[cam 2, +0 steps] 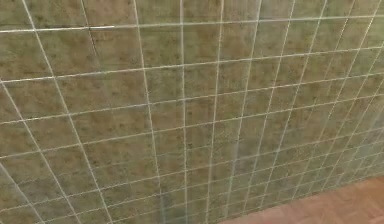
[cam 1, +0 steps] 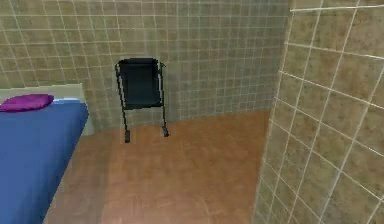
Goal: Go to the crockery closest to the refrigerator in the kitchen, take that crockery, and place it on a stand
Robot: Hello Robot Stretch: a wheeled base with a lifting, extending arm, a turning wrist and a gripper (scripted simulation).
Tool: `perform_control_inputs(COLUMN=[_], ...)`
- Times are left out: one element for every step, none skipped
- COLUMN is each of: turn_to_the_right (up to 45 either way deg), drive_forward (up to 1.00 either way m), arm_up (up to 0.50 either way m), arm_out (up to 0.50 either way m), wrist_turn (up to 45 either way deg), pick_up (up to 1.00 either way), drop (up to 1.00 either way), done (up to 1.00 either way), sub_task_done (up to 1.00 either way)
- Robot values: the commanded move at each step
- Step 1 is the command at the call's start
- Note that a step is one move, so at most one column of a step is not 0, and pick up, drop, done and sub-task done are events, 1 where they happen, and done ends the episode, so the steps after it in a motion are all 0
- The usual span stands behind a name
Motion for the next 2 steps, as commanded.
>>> perform_control_inputs(turn_to_the_right=[0.0, -12.0], drive_forward=[1.0, 0.0], arm_up=[0.0, 0.0], arm_out=[0.0, 0.0], wrist_turn=[0.0, 0.0], pick_up=[0.0, 0.0], drop=[0.0, 0.0], done=[0.0, 0.0], sub_task_done=[0.0, 0.0])
